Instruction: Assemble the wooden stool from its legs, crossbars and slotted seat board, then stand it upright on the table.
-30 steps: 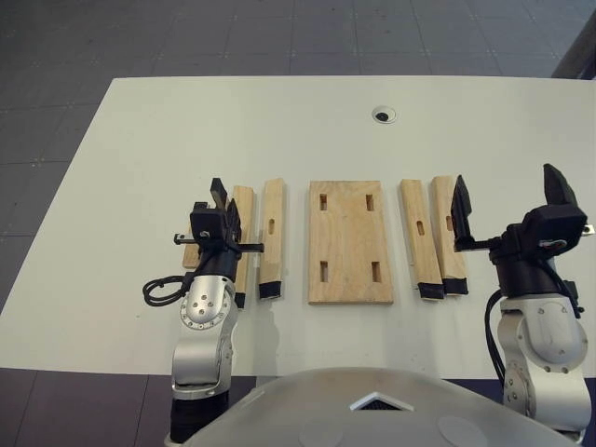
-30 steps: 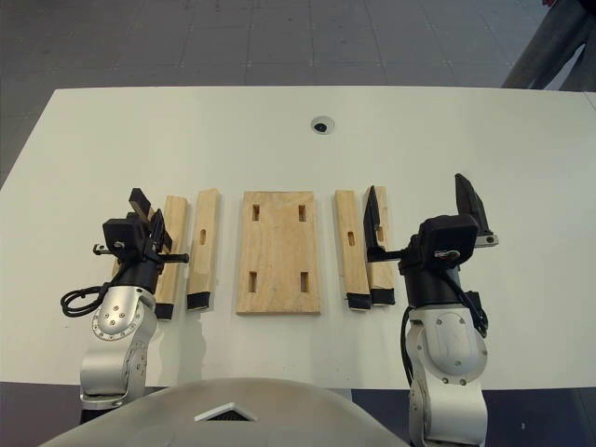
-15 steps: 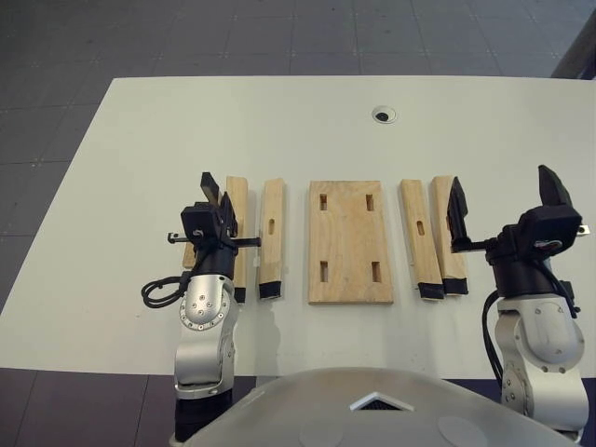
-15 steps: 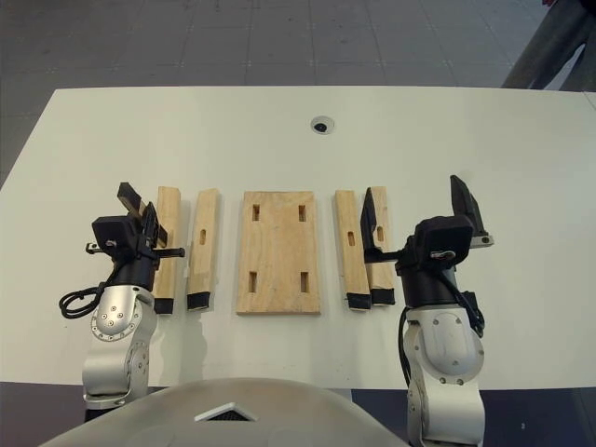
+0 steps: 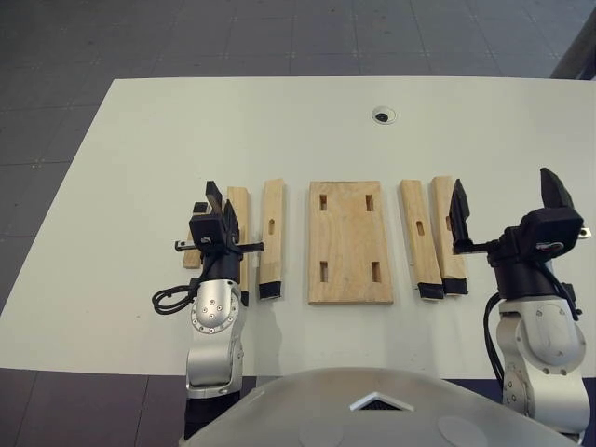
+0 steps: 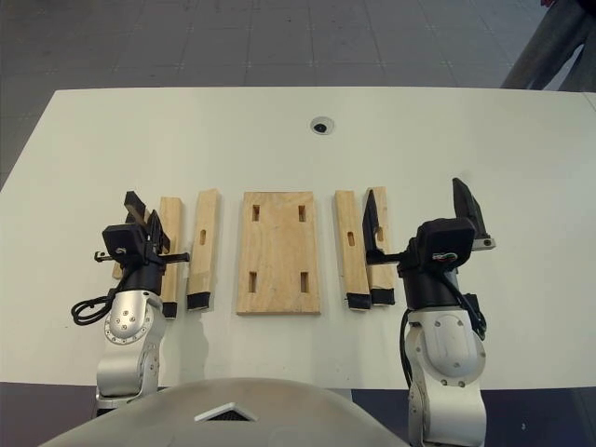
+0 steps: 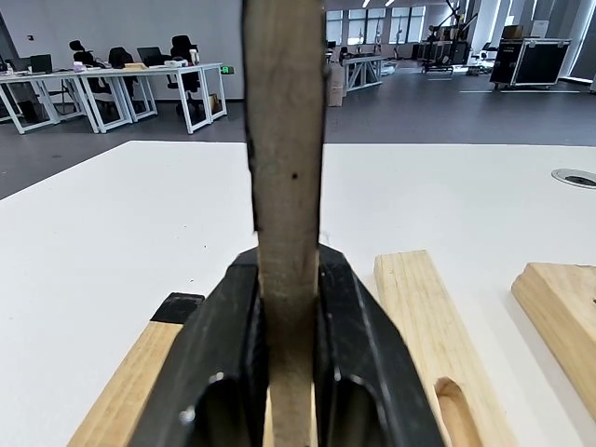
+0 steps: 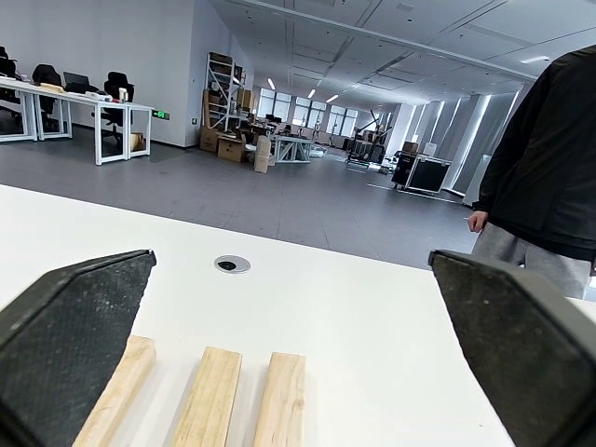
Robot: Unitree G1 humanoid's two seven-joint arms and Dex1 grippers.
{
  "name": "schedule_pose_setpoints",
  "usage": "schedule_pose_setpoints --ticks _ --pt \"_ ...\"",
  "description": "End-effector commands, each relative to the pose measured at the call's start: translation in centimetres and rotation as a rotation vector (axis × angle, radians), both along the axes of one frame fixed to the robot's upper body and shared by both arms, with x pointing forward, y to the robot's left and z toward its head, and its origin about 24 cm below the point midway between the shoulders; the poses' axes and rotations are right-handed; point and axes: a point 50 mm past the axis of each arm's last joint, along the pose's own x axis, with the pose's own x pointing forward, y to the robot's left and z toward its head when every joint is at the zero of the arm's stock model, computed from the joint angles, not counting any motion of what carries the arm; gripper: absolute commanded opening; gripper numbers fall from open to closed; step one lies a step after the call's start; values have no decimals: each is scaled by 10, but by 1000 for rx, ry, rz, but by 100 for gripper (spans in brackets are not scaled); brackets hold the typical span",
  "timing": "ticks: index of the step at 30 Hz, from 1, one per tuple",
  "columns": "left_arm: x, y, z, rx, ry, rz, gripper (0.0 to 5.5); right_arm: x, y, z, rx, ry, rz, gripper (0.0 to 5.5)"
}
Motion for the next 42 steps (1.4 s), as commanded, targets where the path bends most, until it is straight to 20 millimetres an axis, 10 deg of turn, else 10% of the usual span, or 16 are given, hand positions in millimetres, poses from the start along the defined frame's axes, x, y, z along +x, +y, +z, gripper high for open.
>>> schedule_pose_setpoints --ticks 1,15,30,42 --pt "-39 -1 -54 -32 337 65 42 0 -1 2 -3 -7 -1 550" --pt "-20 0 -30 155 195 -62 42 1 0 2 -1 -11 4 550" --pt "-16 11 -13 107 133 0 269 1 1 1 0 -11 3 550" --pt "0 10 55 65 -35 -41 431 2 2 0 5 -16 -3 550"
